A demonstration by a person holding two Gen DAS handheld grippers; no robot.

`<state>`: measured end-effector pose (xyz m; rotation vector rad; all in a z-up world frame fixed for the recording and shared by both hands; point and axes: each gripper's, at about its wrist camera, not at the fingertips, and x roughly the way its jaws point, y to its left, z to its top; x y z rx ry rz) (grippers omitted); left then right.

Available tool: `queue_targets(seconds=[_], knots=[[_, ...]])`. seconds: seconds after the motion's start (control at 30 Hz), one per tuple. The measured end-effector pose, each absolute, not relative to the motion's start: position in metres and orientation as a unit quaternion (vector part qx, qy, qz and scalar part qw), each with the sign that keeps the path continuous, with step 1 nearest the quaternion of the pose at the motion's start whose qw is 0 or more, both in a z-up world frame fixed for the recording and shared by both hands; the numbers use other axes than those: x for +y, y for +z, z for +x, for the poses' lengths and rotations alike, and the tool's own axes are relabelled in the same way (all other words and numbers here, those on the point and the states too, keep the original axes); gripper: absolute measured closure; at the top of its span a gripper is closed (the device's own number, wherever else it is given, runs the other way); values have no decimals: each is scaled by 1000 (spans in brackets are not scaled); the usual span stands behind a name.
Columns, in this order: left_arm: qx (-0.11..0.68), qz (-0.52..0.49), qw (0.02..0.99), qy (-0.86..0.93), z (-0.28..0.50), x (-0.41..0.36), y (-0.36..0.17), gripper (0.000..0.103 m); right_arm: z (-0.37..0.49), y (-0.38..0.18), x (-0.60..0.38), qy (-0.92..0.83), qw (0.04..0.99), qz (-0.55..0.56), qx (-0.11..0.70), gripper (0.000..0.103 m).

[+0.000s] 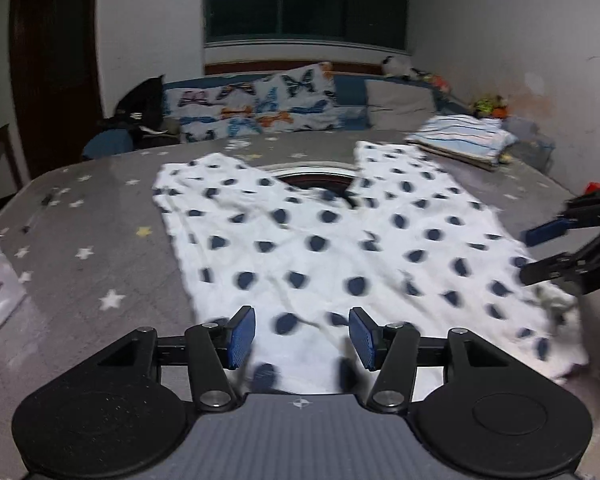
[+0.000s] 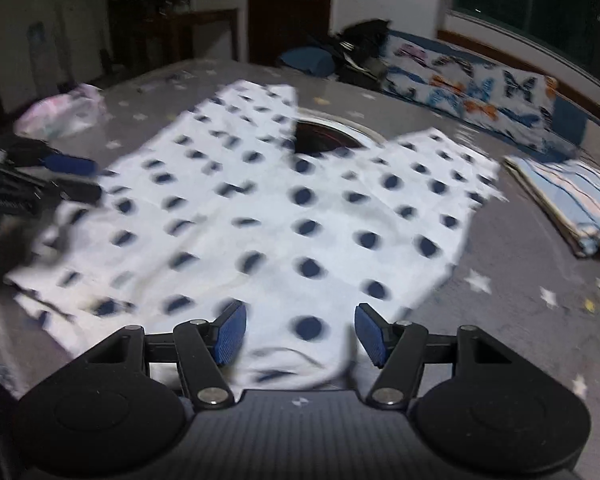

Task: Fold clothes

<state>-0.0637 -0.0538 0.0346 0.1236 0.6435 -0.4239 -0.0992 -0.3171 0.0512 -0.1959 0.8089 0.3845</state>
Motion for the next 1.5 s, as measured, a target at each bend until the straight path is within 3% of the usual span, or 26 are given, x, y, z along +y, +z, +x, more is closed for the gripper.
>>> queue_targets(seconds=[0.23,0.37,0.5,0.6,0.87,1.07,1.5], knots=[[335,82,915,-210,-76,-59,16,50,-110,35,-298,214,881,-110,407,41],[337,70,916,-208,-78,-51,14,65,-116,33,-307,206,884,-90,410,41],[346,64,913,-207,-77,-44,17,89,-122,34,-305,205,884,-86,412,41],[359,48,909,-204,-76,-33,18,93,-126,34,-303,207,883,-85,412,39],[366,46,907,-205,-71,-23,29,86,-120,46,-309,222,880,-68,415,38],[336,49,917,-212,-62,-28,48,69,-93,63,-330,205,892,-50,399,38],[335,29,925,-174,13,-38,42,68,32,57,-377,127,917,-28,377,40]])
